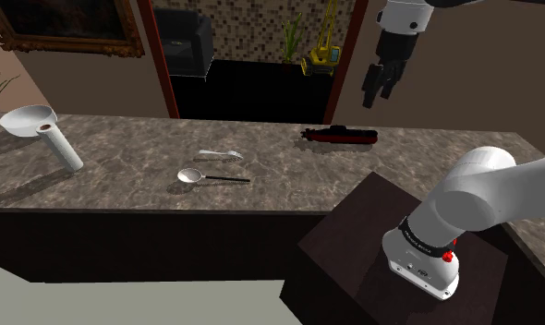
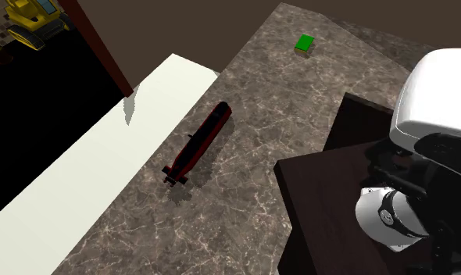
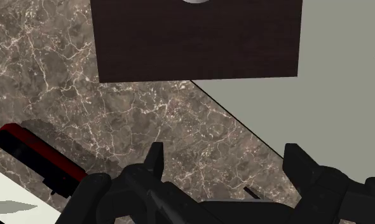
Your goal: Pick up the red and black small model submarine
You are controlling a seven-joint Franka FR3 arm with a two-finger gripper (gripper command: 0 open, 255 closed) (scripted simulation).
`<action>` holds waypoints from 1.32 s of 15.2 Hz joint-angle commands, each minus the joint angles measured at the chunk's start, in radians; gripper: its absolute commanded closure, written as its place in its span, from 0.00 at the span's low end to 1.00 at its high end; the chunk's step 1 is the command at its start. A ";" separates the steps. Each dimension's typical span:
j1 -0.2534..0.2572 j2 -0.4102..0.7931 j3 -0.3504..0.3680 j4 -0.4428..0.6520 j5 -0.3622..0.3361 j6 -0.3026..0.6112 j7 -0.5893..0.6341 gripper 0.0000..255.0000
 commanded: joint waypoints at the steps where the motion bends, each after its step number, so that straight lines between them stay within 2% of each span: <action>1: 0.000 0.000 0.000 0.000 0.000 0.000 0.000 0.00; 12: -0.054 0.227 -0.177 -0.073 -0.113 0.307 -0.210 0.00; 20: -0.072 0.491 -0.299 -0.018 -0.124 0.522 -0.370 0.00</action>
